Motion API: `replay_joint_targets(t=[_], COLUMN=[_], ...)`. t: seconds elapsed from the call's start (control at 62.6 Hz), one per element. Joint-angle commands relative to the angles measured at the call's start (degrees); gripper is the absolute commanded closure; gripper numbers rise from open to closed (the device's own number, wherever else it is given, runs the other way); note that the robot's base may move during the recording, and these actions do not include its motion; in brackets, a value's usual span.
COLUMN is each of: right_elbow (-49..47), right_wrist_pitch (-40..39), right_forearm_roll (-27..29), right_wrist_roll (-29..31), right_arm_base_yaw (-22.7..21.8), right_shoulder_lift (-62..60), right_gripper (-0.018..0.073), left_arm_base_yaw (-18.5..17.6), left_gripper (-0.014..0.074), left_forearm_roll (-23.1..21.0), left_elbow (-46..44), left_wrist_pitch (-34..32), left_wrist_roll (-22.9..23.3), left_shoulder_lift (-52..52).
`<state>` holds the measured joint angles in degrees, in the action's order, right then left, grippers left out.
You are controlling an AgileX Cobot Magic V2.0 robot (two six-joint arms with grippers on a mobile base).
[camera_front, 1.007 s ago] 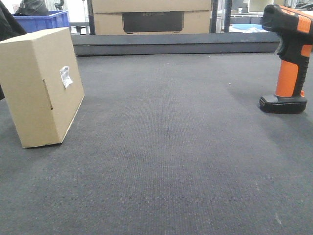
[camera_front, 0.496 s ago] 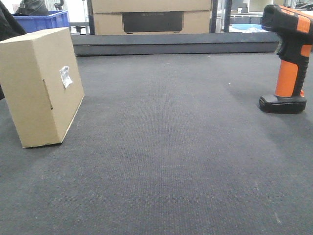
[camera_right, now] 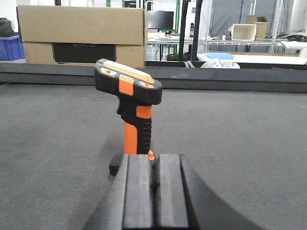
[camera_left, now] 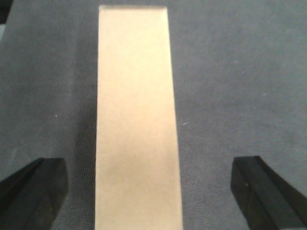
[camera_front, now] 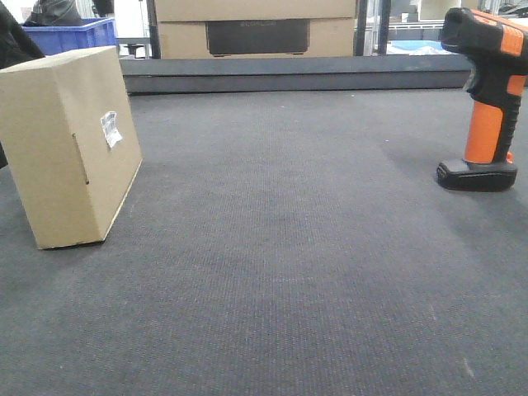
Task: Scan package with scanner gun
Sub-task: 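Lower the left gripper onto the cardboard box top and close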
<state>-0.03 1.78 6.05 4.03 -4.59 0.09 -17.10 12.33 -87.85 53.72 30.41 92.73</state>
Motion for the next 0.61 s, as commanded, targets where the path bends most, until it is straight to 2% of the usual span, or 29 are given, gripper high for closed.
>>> replay_joint_targets(t=[0.0, 0.288, 0.591], right_elbow=[0.0, 0.0, 0.0], right_wrist_pitch=[-1.0, -1.0, -1.0], right_forearm_roll=[0.1, 0.1, 0.1], right_wrist_roll=[0.0, 0.0, 0.0], right_arm_base_yaw=[-0.3, -0.3, -0.3], right_shoulder_lift=[-0.1, -0.1, -0.1], right_gripper=[0.0727, 0.0727, 0.0727], left_arm_base_yaw=[-0.2, -0.2, -0.2], left_gripper=[0.0005, 0.0006, 0.0006], left_forearm_roll=[-0.2, -0.4, -3.1], left_elbow=[-0.2, -0.1, 0.4], left_wrist_pitch=[0.3, 6.4, 9.0], left_wrist_roll=[0.8, 0.8, -0.4], left_shoulder_lift=[1.5, 5.2, 5.5])
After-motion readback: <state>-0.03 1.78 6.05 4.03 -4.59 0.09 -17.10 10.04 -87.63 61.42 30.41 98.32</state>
